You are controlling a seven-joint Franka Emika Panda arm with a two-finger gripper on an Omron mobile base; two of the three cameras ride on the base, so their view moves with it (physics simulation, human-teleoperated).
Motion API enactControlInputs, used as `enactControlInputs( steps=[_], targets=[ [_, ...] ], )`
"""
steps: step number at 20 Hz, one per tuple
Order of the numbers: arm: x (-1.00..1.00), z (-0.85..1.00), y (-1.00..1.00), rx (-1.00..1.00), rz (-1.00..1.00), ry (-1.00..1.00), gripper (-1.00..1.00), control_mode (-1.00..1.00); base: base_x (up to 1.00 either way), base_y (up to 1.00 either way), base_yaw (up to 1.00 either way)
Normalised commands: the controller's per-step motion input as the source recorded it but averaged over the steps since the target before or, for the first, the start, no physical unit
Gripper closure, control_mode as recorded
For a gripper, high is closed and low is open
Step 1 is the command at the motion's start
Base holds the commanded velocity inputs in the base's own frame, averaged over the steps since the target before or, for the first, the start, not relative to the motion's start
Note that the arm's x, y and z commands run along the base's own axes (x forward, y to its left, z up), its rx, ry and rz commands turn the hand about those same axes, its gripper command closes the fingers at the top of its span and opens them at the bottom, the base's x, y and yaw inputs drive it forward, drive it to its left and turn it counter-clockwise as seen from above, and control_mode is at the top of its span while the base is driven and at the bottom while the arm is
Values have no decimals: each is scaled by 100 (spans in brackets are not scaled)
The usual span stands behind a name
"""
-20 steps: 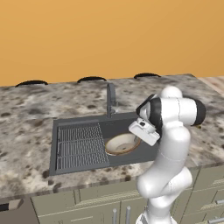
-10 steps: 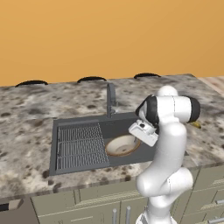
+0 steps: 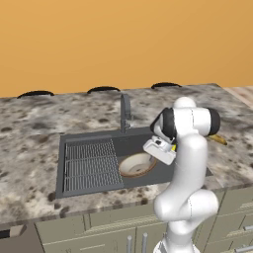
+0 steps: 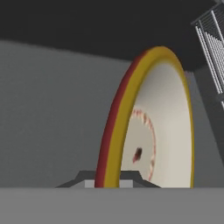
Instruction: Remove the bell pepper and banana from the sink. Then move the bowl and cup from the counter to the sink for washing.
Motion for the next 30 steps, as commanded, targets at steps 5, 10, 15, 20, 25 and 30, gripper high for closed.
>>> enactControlInputs(
  steps=[5, 10, 15, 20, 25, 30],
  targets=[
    [26, -13, 2, 0, 3, 0, 100, -100, 0, 0, 0],
    [24, -17, 4, 0, 3, -1, 100, -100, 0, 0, 0],
    [25, -20, 0, 0, 3, -1, 100, -100, 0, 0, 0],
    [19, -23, 2, 0, 2, 0, 100, -100, 0, 0, 0],
    [12, -23, 4, 0, 3, -2, 100, -100, 0, 0, 0],
    [7, -20, 1, 0, 3, -4, 100, -100, 0, 0, 0]
  ],
)
